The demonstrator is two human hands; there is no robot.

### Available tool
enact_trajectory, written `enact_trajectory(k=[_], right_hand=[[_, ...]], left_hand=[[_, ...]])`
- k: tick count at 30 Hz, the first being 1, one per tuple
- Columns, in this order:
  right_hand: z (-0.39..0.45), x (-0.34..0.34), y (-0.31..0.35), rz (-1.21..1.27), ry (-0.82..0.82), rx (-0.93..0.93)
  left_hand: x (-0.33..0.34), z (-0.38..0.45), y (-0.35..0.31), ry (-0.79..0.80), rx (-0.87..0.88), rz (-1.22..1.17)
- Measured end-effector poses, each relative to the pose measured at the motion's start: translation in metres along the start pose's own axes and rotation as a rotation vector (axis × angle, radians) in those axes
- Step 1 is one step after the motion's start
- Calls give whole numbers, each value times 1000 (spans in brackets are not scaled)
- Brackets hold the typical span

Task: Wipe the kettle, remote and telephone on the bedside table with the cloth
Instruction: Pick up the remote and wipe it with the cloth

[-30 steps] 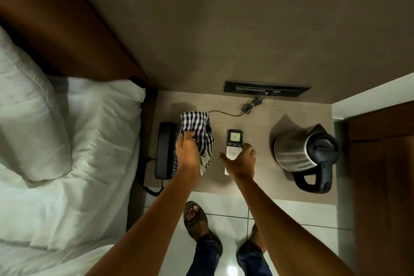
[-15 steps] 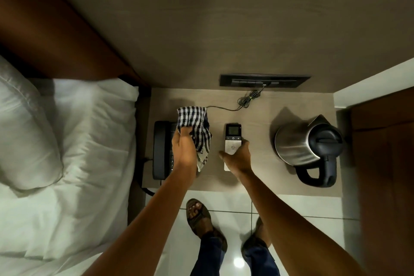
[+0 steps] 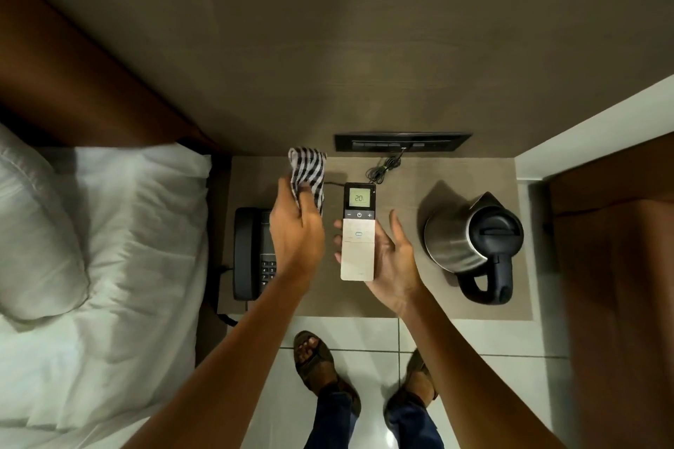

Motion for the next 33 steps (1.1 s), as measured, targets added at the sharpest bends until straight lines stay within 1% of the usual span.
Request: enact_trajectory(k=[2,5,7,9,12,15,18,20,21,23,24,26,28,30,33], right_hand=[[-4,4,-1,-17,-21,13],[-6,11,-2,-14,-25,4],[-6,14,-2,26,-8,-31],[-7,14,-3,84,35,-58],[-12,5,-6,148,149,-54],[-13,2,-4,122,109,23],[-16,-3,-7,75,41,86],[-22,-9,-10,15,3,65],[-25,-14,-11,-20,-11,52],[-28,-17,-13,-82,-31,34],[-28,-17,-14,-106,-37,33],[-29,-12,-15,-144,-52,34],[-30,-8,-15,-146,-51,9],[-31,-4,-18,-136,-52,-21],[-36,-4,-32,-63,22,-56]], left_hand=[[11,-3,0,91,150,238],[30,-11,3,303,394,706],[37,-21,9,366,462,831],[38,-34,18,337,441,832],[39,-61,33,298,426,823],[35,-82,44,312,420,798],[31,-93,44,291,389,682],[32,-86,32,206,348,579],[35,-78,23,137,331,546],[44,-53,2,10,324,553],[49,-41,-8,7,336,604],[57,-28,-16,130,393,746],[59,-31,-7,272,447,878],[51,-44,10,310,426,936],[39,-67,29,326,393,891]])
Point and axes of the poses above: each hand's wrist, its own z-axis towards the middle knuckle, its own x-axis out of the palm, y = z × x, the point moved 1 cm from there along z, towards the middle knuckle, and after that the axes turned 9 degrees about y, right-handed, at the moved point
